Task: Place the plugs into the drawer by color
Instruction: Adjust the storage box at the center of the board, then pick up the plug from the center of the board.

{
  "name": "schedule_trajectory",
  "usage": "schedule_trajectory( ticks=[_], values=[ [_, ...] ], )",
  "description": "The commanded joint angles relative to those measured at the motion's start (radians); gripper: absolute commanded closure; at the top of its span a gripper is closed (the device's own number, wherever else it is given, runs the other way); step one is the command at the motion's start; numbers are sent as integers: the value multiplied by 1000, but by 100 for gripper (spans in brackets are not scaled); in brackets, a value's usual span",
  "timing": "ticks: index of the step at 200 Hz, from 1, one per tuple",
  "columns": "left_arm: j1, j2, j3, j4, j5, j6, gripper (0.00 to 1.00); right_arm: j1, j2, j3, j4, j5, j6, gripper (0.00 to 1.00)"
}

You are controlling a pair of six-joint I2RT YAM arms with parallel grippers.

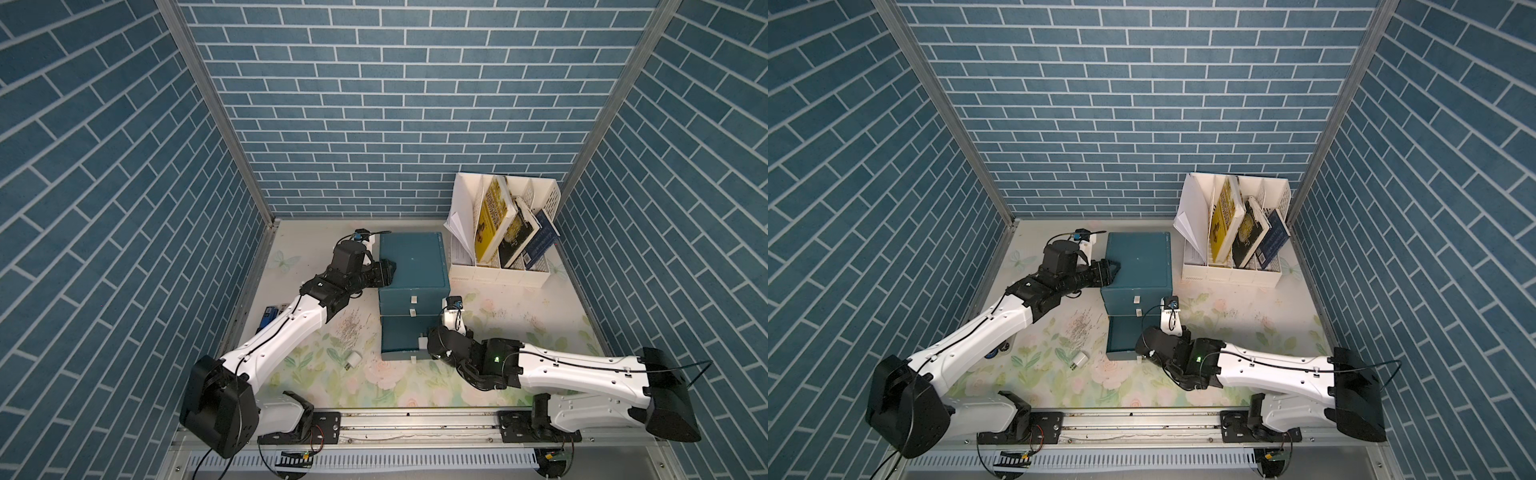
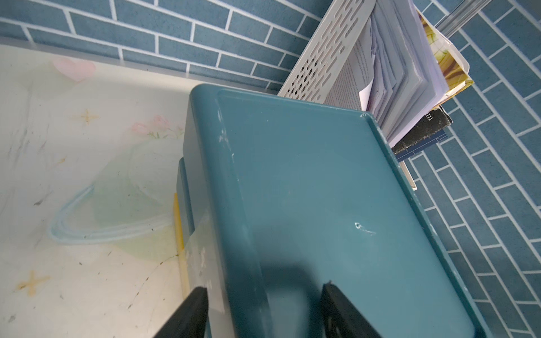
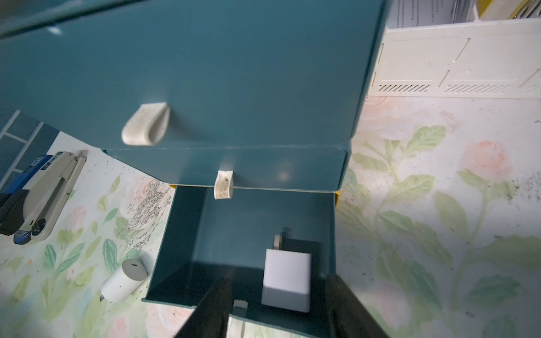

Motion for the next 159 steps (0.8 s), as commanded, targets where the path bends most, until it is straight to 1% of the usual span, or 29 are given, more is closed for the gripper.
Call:
schedule_trajectory(
  ticks=[1,25,40,51,64,75,84,101,115,128,159],
  values=[
    [-6,-68,23,-71,-38,-14,27,4,-30,6,-26,35,10,37],
    [-5,-95,97,-112,-50,-20,26,4,-26,46,-51,38,-18,29],
    [-5,-124,121,-128,-62,-28,26,6,-23,64,-71,41,-25,27],
    [-6,-158,124,-145,-92,-32,26,8,-27,65,-79,47,-23,26],
    [-5,-221,107,-177,-182,-51,25,8,-41,56,-77,47,-15,26],
    [-4,-298,61,-202,-307,-89,20,8,-54,46,-71,46,-9,26],
    [-3,-367,13,-219,-385,-117,17,8,-63,36,-65,46,-8,25],
    [-1,-463,-72,-276,-468,-159,14,8,-72,28,-63,49,-3,25],
    [-2,-491,-132,-335,-464,-180,13,7,-72,35,-68,51,-6,25],
    [-1,-492,-201,-372,-433,-217,15,6,-70,42,-70,58,-10,25],
    [-3,-516,-414,-347,-289,-329,21,6,-79,42,-78,70,5,25]
  ],
)
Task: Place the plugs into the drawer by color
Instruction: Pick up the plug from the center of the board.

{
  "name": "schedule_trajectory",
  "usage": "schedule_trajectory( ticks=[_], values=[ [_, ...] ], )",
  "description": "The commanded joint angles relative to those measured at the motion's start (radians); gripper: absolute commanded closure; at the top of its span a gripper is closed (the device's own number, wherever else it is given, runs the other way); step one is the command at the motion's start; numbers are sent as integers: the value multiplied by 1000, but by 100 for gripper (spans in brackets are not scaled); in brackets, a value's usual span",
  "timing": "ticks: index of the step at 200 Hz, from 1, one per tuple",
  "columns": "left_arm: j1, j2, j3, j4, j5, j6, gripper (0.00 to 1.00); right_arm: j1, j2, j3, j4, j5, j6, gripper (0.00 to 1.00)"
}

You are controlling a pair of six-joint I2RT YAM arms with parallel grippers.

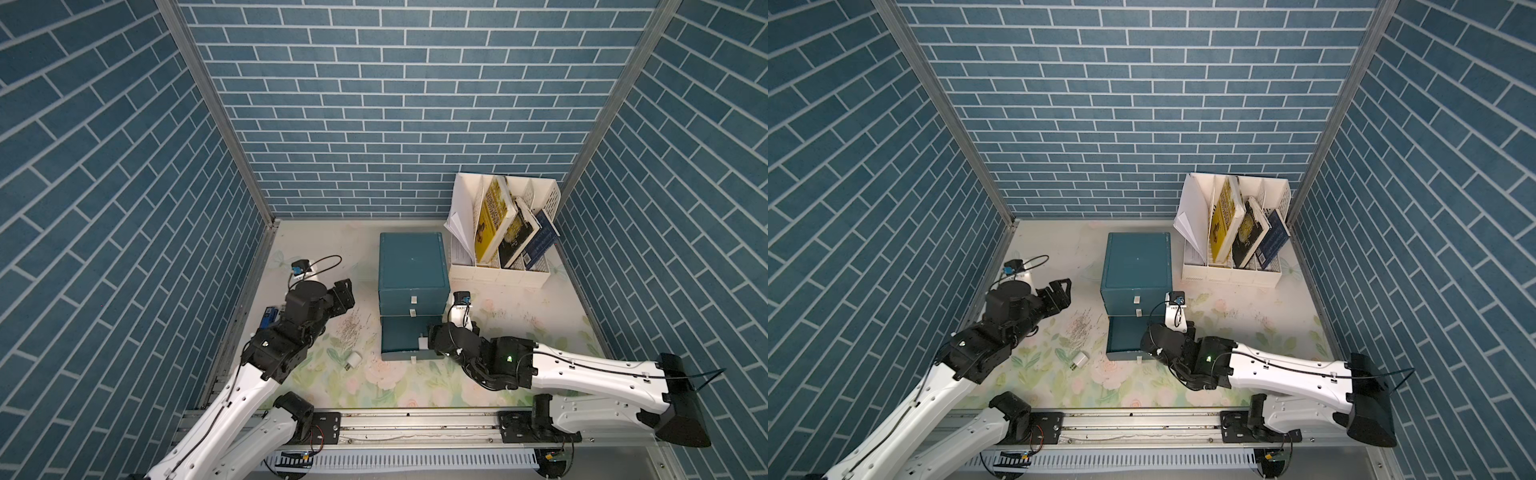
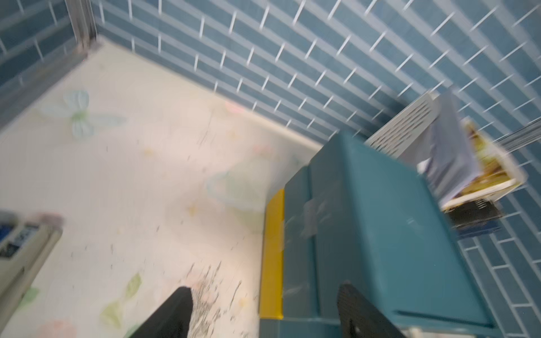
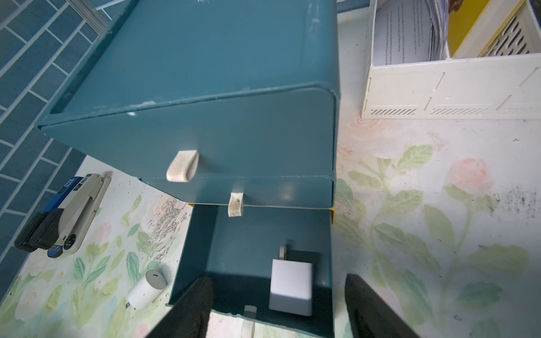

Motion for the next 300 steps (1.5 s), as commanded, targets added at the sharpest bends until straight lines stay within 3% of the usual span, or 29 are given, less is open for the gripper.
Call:
schedule_trajectory(
  ticks=[1,23,53,100,126,160,214,280,300],
  values=[
    [-1,-2,-139,-66,83,-112,21,4,-20,2,-31,36,15,25],
    [-6,-3,-255,-51,119,-166,24,3,-42,-30,-34,37,47,25],
    [-12,13,-305,-34,131,-182,25,3,-76,-61,-29,36,60,26],
    [-70,111,-313,13,129,-203,30,-1,-76,-53,-39,51,57,29],
    [-134,147,-291,-51,80,-217,34,-3,-76,-51,-43,47,59,30],
    [-208,133,-296,-87,45,-257,34,-6,-86,-63,-45,49,68,31],
    [-255,228,-319,-6,46,-265,35,-11,-68,-35,-56,49,56,33],
    [-320,285,-321,-4,16,-295,49,-12,-76,-50,-53,51,65,34],
    [-322,275,-316,-14,10,-295,58,-12,-72,-47,-47,49,64,35]
  ],
)
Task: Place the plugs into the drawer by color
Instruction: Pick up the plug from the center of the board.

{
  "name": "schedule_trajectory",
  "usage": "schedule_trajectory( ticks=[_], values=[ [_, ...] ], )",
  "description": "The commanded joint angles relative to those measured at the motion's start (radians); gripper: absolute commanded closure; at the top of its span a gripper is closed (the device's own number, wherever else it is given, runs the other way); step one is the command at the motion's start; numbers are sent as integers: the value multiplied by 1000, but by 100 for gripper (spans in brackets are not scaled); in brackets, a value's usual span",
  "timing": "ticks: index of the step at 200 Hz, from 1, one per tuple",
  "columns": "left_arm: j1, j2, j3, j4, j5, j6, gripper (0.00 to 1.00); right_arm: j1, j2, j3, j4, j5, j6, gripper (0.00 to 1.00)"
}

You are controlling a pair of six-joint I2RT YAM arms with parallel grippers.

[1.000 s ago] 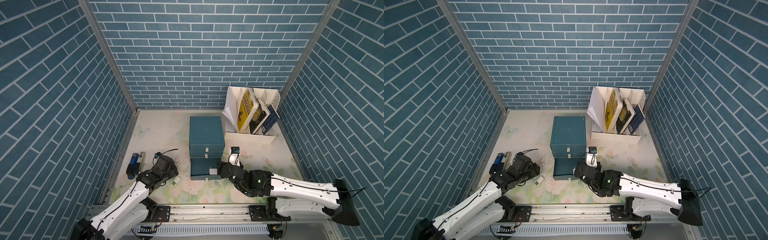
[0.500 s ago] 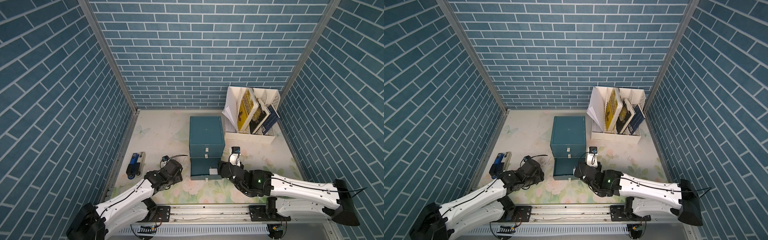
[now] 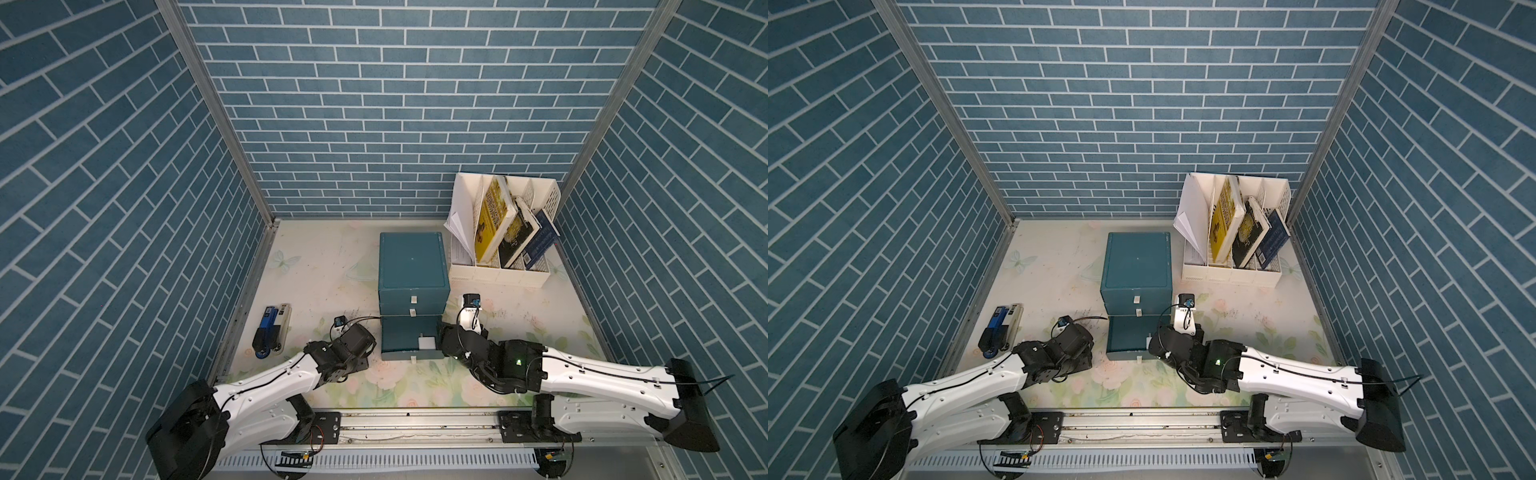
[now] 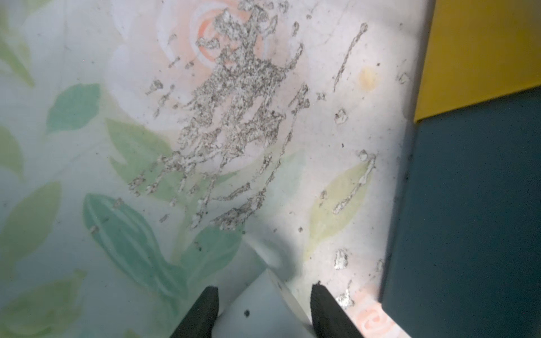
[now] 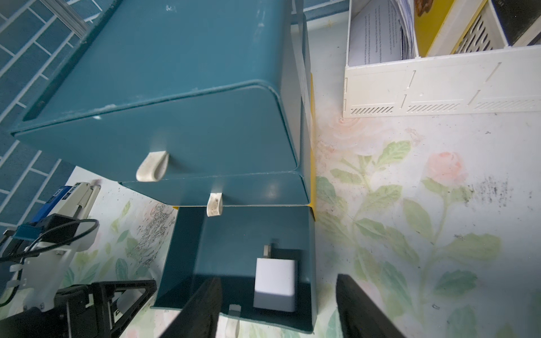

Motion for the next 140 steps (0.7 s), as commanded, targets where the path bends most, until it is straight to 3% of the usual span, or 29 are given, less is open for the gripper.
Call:
schedule_trajectory(
  ticks=[1,37,60,118,140],
  values=[
    [-9,-9,-8,-26,-31,-10,59,-2,-3,6,-20,26,19,35],
    [-17,-58,61,-92,-124,12,88,-2,-12,-2,-29,25,25,35],
    [-56,-95,133,-127,-194,27,98,-2,-36,-18,-28,30,44,35],
    [-345,-62,299,-21,-364,105,99,-18,-156,-80,-88,75,147,38],
    [-378,31,326,76,-360,183,99,-28,-210,-114,-110,80,180,40]
  ],
)
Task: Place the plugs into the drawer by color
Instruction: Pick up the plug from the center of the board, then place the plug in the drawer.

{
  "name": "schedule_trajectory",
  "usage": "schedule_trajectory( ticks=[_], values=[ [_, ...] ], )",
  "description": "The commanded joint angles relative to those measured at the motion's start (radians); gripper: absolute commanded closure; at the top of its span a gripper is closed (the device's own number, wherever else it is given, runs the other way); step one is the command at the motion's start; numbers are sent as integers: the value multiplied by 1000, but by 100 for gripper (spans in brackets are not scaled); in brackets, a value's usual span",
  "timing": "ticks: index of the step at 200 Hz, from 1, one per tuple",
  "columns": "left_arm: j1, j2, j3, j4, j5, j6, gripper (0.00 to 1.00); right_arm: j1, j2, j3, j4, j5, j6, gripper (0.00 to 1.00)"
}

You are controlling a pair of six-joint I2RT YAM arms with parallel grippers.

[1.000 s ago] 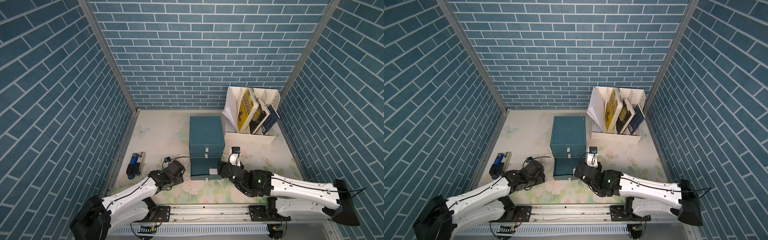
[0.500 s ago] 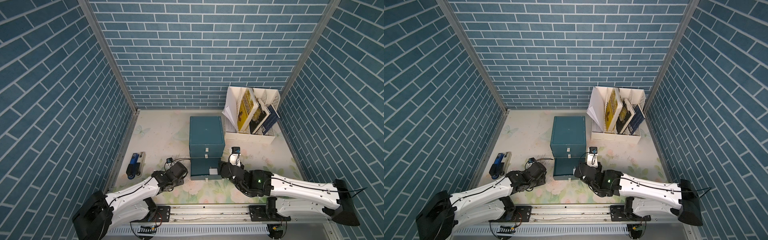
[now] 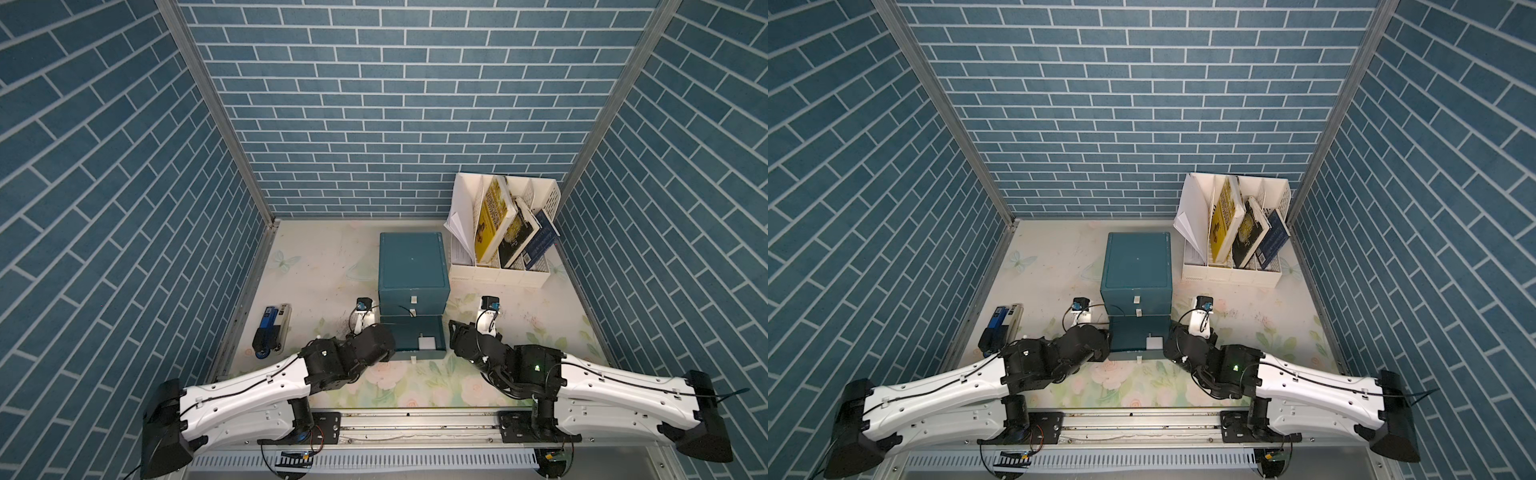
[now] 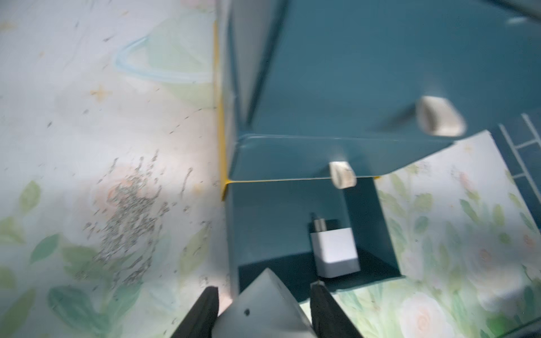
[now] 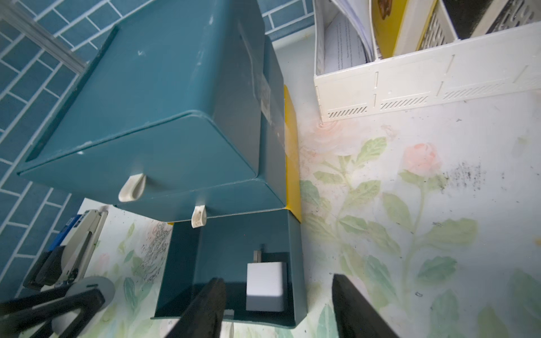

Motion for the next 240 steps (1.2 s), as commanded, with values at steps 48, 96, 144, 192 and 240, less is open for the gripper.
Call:
schedule_trajectory(
  ticks=[48,96,144,192,240],
  values=[
    [-43,261,72,202,-62,160,100,-21,-119,-73,-72,15,83,40],
    [-43,371,73,254,-68,189,100,-21,-90,-70,-72,-9,80,41],
    [-44,401,66,269,-40,183,54,-21,-82,-60,-69,-15,72,41],
    [-44,348,82,259,-55,204,27,-21,-45,-30,-42,-17,27,25],
    [-44,311,125,230,-58,218,26,-20,3,1,8,-40,-39,19]
  ],
)
